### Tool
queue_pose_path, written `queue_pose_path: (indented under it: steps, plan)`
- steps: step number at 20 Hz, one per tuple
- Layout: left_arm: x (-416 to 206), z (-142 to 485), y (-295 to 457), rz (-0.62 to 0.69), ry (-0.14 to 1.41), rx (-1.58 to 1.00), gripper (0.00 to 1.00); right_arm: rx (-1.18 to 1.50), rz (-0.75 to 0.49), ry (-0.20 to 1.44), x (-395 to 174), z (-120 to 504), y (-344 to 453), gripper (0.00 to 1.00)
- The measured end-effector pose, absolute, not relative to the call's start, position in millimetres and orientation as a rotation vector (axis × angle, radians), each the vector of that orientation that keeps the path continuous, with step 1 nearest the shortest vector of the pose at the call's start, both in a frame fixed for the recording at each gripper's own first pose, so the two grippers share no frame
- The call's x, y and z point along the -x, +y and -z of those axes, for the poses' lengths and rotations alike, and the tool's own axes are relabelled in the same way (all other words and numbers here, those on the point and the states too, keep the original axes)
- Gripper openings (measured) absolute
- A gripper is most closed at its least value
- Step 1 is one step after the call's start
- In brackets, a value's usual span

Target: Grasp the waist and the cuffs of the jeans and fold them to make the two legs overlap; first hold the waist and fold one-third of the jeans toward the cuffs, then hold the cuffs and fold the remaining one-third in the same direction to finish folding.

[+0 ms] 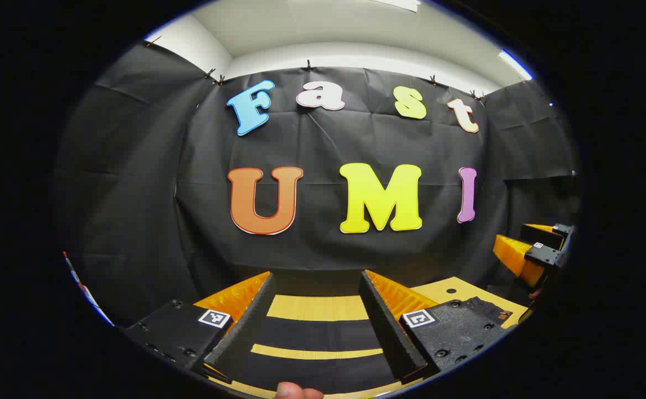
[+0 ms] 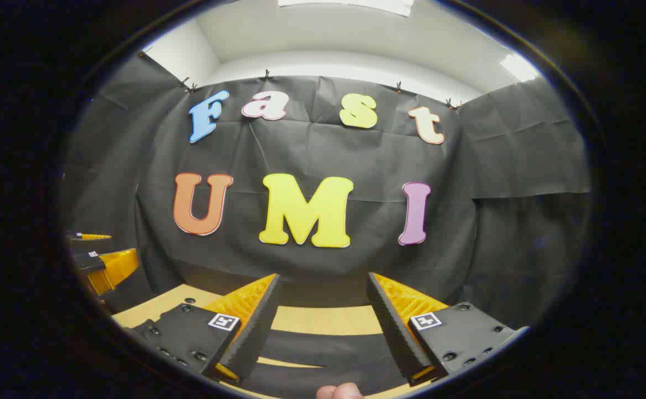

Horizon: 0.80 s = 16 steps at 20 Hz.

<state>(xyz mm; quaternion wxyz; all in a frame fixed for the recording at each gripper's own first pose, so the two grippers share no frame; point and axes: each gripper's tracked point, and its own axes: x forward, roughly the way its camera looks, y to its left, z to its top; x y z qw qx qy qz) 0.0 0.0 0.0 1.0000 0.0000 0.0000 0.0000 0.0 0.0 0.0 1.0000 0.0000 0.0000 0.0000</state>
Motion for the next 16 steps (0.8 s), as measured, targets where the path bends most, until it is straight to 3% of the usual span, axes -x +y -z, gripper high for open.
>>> queue_pose_path:
  steps: [1,3,4,15,16]
  plan:
    - [-2,1,-1,-0.001,0.001,-0.003,1.0,0.004,-0.004,-0.002,-1,0,-1,0.94]
    - [-3,5,-5,0.001,0.004,0.004,0.97,0.013,-0.012,-0.003,-4,0,-3,0.94]
    - [-6,4,-7,0.006,0.012,0.014,0.97,0.016,-0.015,-0.001,-7,1,-4,0.98]
    - [-19,14,-23,0.001,0.028,-0.012,0.97,0.021,-0.017,0.01,-25,6,-29,0.94]
    - [-20,14,-25,0.0,0.029,-0.017,0.97,0.022,-0.017,0.011,-27,7,-30,0.98]
